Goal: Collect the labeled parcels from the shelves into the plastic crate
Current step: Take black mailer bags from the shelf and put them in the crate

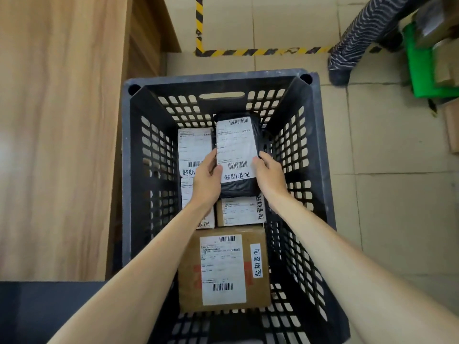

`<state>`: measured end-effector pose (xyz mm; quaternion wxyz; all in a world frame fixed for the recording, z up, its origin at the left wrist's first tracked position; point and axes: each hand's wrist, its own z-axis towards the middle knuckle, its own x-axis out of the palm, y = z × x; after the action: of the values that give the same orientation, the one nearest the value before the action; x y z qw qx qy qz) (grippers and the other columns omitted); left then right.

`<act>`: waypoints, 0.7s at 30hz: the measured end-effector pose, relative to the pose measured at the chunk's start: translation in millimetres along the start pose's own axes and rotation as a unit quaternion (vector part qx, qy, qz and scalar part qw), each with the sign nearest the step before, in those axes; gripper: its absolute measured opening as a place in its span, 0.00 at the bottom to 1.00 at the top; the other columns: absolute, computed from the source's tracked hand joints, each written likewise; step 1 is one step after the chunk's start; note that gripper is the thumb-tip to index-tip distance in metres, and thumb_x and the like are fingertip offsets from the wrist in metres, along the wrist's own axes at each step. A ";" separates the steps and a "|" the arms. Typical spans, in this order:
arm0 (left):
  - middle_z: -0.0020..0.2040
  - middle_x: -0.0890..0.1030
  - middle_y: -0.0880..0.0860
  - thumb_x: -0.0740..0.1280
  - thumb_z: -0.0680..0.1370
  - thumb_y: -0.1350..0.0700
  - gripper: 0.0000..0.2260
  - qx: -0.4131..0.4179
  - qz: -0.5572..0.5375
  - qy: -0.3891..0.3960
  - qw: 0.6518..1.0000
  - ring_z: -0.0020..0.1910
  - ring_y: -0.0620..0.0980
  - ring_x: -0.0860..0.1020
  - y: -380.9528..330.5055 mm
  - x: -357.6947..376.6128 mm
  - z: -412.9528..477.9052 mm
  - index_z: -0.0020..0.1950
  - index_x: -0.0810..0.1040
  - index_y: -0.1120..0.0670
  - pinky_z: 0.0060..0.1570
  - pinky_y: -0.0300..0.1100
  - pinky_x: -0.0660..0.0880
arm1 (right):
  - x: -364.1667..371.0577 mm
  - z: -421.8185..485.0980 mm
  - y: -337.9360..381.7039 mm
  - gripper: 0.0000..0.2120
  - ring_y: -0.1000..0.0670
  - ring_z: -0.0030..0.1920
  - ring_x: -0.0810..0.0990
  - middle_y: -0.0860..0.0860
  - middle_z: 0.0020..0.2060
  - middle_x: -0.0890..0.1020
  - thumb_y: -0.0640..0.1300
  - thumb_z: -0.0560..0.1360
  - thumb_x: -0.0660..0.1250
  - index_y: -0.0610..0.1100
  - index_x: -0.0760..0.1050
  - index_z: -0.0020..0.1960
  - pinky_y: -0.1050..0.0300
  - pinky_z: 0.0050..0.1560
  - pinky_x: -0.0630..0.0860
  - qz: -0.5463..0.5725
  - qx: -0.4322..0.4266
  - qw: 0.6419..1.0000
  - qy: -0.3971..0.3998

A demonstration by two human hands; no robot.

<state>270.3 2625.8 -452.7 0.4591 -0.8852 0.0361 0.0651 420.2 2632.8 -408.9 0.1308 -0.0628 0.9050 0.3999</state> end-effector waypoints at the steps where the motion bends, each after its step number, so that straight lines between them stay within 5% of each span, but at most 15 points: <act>1: 0.71 0.76 0.49 0.58 0.85 0.63 0.21 0.005 0.000 0.000 1.000 0.70 0.47 0.74 0.3 -0.3 -1.1 0.78 0.67 0.51 0.69 0.54 0.73 | 0.2 1.1 -1.7 0.20 0.52 0.58 0.80 0.52 0.60 0.81 0.50 0.80 0.57 0.47 0.74 0.69 0.48 0.61 0.78 0.004 -0.002 1.000 -0.006; 6: 0.70 0.77 0.50 0.59 0.84 0.64 0.21 0.016 -0.005 -0.003 1.000 0.69 0.48 0.75 -8.6 -0.6 -1.4 0.77 0.68 0.52 0.68 0.55 0.74 | -3.5 -3.9 11.1 0.20 0.52 0.61 0.77 0.55 0.61 0.79 0.52 0.81 0.56 0.47 0.73 0.70 0.49 0.66 0.74 0.004 0.011 1.000 -0.006; 9: 0.71 0.76 0.51 0.59 0.84 0.65 0.22 0.013 -0.006 -0.006 1.000 0.70 0.48 0.74 -10.5 0.8 5.4 0.78 0.67 0.52 0.69 0.54 0.74 | -6.6 -0.9 17.4 0.18 0.41 0.61 0.78 0.44 0.57 0.81 0.48 0.83 0.54 0.38 0.75 0.63 0.44 0.64 0.73 0.008 0.000 1.000 -0.002; 15: 0.73 0.74 0.48 0.59 0.85 0.60 0.23 -0.005 0.051 0.012 0.999 0.72 0.47 0.72 5.5 1.2 13.7 0.79 0.64 0.48 0.71 0.54 0.72 | -1.3 5.0 7.1 0.20 0.51 0.56 0.81 0.52 0.57 0.83 0.54 0.82 0.53 0.47 0.75 0.67 0.51 0.59 0.77 -0.016 0.012 0.999 0.028; 18: 0.72 0.75 0.46 0.59 0.80 0.51 0.25 -0.028 0.079 0.016 0.996 0.71 0.48 0.73 12.8 -0.3 17.0 0.78 0.65 0.45 0.70 0.54 0.73 | -0.8 0.6 7.7 0.18 0.57 0.53 0.75 0.55 0.60 0.78 0.50 0.84 0.53 0.47 0.71 0.71 0.62 0.50 0.71 -0.011 0.020 0.999 0.038; 21: 0.69 0.77 0.46 0.59 0.81 0.52 0.23 -0.040 0.105 0.016 0.994 0.68 0.49 0.76 11.4 1.0 18.5 0.77 0.67 0.46 0.67 0.53 0.75 | -0.8 4.0 8.1 0.17 0.56 0.56 0.73 0.56 0.61 0.76 0.50 0.84 0.52 0.45 0.71 0.67 0.59 0.54 0.68 -0.021 0.013 0.999 0.045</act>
<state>268.4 2634.4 -472.6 0.4135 -0.8950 0.1339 0.1001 419.9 2641.3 -405.6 0.0996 -0.0978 0.9137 0.3817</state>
